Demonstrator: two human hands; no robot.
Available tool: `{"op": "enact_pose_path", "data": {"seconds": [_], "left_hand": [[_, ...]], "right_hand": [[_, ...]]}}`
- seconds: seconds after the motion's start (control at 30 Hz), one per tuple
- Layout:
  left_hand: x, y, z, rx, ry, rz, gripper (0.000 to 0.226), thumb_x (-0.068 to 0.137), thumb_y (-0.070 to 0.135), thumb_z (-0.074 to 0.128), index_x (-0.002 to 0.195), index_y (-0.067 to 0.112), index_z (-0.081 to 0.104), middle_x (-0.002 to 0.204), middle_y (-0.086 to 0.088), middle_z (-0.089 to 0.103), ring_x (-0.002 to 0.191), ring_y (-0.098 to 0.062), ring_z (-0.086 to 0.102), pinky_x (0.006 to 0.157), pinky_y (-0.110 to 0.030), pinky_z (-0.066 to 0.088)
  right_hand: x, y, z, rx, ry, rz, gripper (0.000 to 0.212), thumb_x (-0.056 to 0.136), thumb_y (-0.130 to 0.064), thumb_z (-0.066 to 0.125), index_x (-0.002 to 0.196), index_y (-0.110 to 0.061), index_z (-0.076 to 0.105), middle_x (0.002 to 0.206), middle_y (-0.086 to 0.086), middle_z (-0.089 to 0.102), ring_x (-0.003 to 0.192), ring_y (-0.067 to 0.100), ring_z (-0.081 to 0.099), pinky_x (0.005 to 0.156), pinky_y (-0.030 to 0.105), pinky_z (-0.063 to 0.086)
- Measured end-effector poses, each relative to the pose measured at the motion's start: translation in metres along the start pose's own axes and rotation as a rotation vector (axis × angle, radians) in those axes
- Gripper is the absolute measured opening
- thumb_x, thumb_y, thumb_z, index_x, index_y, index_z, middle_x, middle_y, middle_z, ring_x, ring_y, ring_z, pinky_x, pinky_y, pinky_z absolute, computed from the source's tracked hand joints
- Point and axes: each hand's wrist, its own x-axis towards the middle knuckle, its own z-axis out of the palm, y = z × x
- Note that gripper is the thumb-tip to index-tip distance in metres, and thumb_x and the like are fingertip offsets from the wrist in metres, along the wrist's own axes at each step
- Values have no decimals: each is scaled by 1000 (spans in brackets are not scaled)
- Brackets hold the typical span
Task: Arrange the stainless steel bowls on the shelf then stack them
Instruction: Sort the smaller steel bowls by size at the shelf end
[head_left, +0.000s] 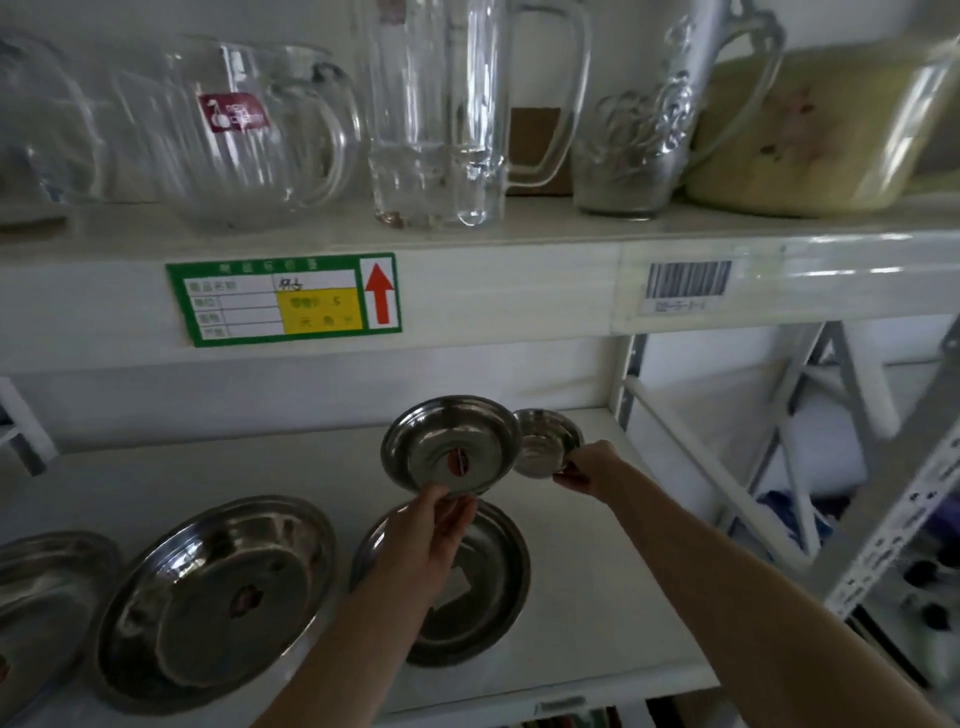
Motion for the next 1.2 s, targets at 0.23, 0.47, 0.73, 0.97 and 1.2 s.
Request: {"op": "enact_pose_path", "data": {"seconds": [0.23,0.47,0.73,0.97,1.2], "left_hand": [[6,-51,22,45,-30,-68,4,91,1,54,88,1,58,85,-13,62,79,-20,62,62,-26,59],[9,-98,34,27,0,-191,6,88,-6,55,86,0,54,82,-16,54,76,-23,56,45,-27,58],[-4,-140,44,78,13,-342,4,87,-6,57,88,-4,54,85,-20,55,77,-27,56,43,-31,57],[4,-156,38,133,54,-345,24,83,-5,63,106,-5,57,99,-24,59,92,-31,60,63,-35,60],[16,-163,32,170,111,-322,27,86,-4,61,112,-5,55,104,-24,58,95,-32,60,77,-36,56]], "right_hand": [[-16,23,-72,-24,116,2,13,86,11,59,78,2,55,78,19,62,72,28,65,73,41,61],[-27,51,-127,-75,177,43,6,86,7,60,82,3,58,79,21,64,75,31,66,63,39,61],[-36,80,-160,-45,277,99,22,92,4,54,72,1,47,70,20,55,63,29,57,91,49,54],[-45,90,-174,-71,201,153,12,95,3,45,90,-7,50,79,7,54,68,19,58,63,33,54],[-35,98,-170,50,375,235,35,104,-18,39,74,0,40,71,20,49,65,32,55,85,47,57]]}}
